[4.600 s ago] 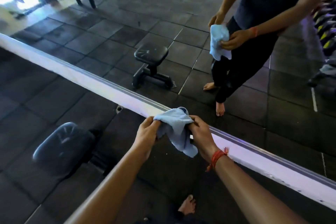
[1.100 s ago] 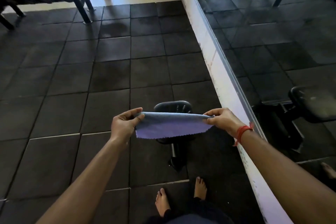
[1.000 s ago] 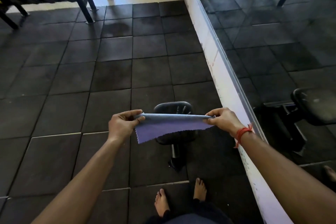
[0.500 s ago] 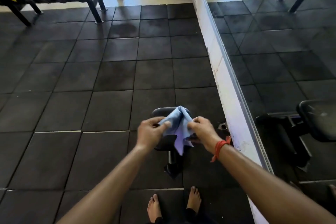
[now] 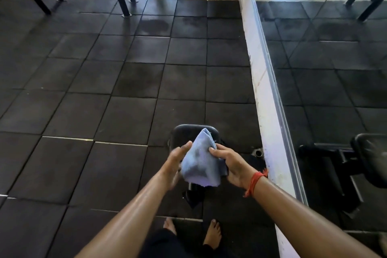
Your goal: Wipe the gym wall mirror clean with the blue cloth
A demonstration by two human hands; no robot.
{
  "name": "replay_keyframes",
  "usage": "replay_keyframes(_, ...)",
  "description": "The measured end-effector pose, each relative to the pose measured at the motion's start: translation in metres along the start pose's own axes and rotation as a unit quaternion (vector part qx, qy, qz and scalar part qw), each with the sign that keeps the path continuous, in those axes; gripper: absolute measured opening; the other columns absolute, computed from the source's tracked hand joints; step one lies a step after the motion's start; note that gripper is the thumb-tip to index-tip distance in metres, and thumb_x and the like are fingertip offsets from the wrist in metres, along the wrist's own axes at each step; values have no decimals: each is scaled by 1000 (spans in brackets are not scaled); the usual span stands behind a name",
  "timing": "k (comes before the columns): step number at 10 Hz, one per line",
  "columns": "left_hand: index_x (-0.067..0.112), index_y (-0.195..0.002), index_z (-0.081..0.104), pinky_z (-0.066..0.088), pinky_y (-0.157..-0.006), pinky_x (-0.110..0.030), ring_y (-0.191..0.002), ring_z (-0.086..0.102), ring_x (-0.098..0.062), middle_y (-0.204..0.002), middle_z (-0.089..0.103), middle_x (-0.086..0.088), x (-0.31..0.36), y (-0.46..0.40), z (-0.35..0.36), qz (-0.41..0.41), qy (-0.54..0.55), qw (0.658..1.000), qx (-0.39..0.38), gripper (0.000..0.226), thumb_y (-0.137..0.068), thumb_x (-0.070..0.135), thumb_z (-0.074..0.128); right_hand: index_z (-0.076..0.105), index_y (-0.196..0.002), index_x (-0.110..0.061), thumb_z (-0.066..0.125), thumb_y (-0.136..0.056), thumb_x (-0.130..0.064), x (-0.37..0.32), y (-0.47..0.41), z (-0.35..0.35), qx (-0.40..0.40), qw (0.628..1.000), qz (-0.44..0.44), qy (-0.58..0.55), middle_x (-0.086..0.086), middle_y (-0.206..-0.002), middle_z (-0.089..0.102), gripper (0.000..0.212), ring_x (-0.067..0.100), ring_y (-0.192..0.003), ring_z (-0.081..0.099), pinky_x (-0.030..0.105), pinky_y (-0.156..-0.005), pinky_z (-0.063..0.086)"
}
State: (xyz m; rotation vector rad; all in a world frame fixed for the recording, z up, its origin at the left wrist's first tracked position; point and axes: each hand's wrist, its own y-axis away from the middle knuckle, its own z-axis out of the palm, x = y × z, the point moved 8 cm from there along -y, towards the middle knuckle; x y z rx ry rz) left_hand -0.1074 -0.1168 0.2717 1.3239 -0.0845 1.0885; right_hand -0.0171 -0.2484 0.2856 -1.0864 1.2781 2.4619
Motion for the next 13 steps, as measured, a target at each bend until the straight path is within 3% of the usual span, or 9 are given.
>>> replay_keyframes(1, 5, -144, 57, 33, -122, -45, -140, 49, -36, -145, 56, -22, -29, -14, 18, -91, 87, 983, -131, 80, -96, 69, 51, 69, -123, -16, 56, -103, -23, -2, -15, -9, 33, 999, -1, 23, 12, -119, 74, 25, 30, -113, 70, 48, -100, 52)
replay_keyframes(3, 20, -126, 63, 58, -83, -43, -108, 66, -31, -128, 64, -17, 4, -88, -28, -6, 110, 994, -3, 68, -63, 9, 88, 56, -126, -27, 63, -100, -27, -11, -80, -53, 259, 948, -28, 185, 0, -113, 68, 27, 15, -102, 64, 33, -88, 52)
replay_keyframes(5, 50, -104, 63, 48, -70, -13, -90, 63, -15, -108, 66, 3, 45, -174, -86, 96, -278, 938, 183, 63, -77, -6, 70, 69, -117, -36, 62, -99, -13, -11, -168, -55, 252, 890, -70, 373, -9, -104, 64, 30, 11, -98, 63, 24, -85, 51)
replay_keyframes(6, 38, -119, 69, 37, -84, 4, -117, 58, -9, -126, 59, 11, 45, -221, -92, 101, -337, 922, 162, 59, -80, -6, 73, 71, -119, -30, 58, -101, -9, 12, -213, -75, 278, 876, -26, 393, -4, -110, 60, 31, 15, -104, 60, 31, -94, 54)
replay_keyframes(7, 32, -140, 60, 34, -89, 3, -120, 55, -7, -139, 49, 11, 40, -268, -89, 110, -406, 897, 135, 62, -87, 1, 72, 68, -124, -29, 52, -101, -6, 27, -255, -98, 300, 862, 2, 410, 1, -117, 56, 36, 20, -106, 59, 28, -91, 48)
replay_keyframes(8, 36, -154, 40, 45, -102, -24, -132, 46, -16, -164, 18, 8, 15, -310, -89, 53, -501, 856, 114, 65, -96, 17, 63, 54, -137, -35, 47, -97, -4, 54, -294, -119, 264, 859, 88, 430, 0, -139, 38, 52, 22, -113, 52, 32, -100, 46)
replay_keyframes(9, 32, -157, 28, 42, -102, -44, -140, 30, -29, -169, 0, 2, 2, -336, -91, -2, -627, 768, 130, 64, -99, 24, 54, 47, -142, -29, 49, -91, -5, 71, -320, -127, 228, 819, 134, 510, 2, -156, 24, 57, 31, -132, 41, 43, -110, 42)
replay_keyframes(11, 31, -158, 30, 37, -107, -47, -150, 20, -25, -171, -1, 12, -24, -383, -81, -65, -751, 656, -30, 66, -97, 25, 55, 41, -148, -25, 57, -94, -14, 86, -370, -118, 132, 761, 131, 621, -7, -161, 21, 57, 27, -134, 40, 43, -93, 48)
replay_keyframes(13, 29, -152, 41, 37, -105, -46, -144, 30, -26, -170, 11, 8, -11, -380, -73, -91, -754, 650, -23, 61, -93, 14, 45, 46, -149, -18, 47, -97, -13, 68, -369, -128, 126, 819, 131, 545, 3, -161, 32, 52, 32, -138, 44, 41, -112, 42)
